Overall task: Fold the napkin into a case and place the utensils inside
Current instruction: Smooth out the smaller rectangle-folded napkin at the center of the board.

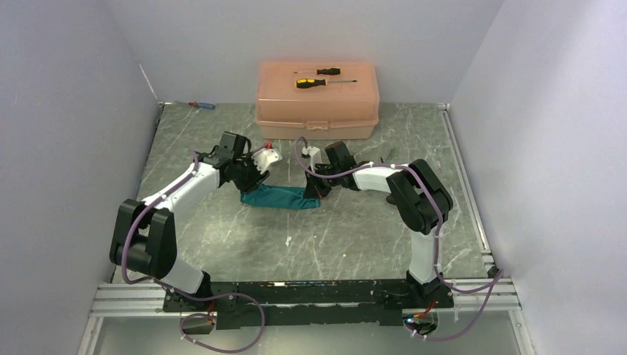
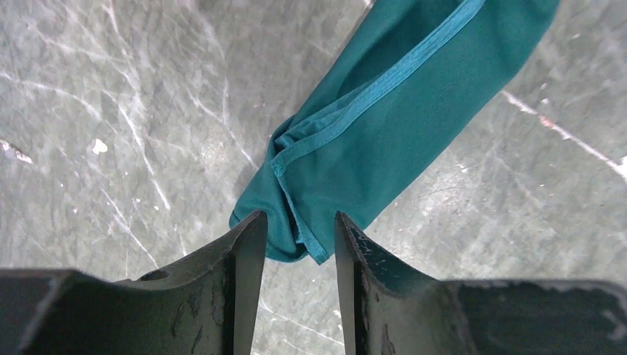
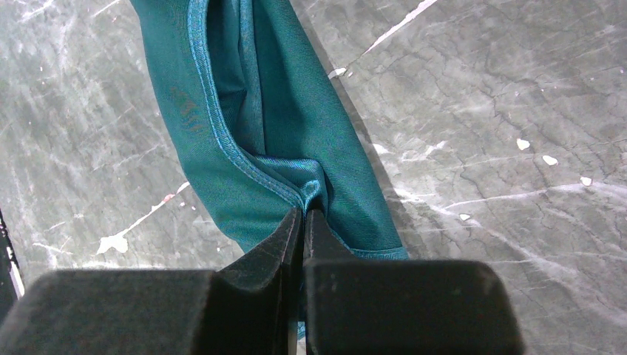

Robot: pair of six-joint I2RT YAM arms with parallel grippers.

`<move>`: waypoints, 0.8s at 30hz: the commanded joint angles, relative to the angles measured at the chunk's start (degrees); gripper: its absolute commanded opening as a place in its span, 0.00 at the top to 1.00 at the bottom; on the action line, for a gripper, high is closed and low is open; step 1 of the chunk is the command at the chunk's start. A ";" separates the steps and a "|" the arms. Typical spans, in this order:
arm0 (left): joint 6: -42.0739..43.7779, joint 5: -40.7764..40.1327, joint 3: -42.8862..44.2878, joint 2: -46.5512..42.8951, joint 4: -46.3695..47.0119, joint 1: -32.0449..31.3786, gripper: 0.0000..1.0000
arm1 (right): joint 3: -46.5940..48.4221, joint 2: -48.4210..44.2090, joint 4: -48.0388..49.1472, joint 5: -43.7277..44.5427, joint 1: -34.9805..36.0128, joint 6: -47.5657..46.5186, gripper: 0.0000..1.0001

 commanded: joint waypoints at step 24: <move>-1.68 1.88 -8.41 5.19 18.05 -5.15 0.71 | -2.63 0.35 -4.11 -1.16 -0.07 1.22 0.96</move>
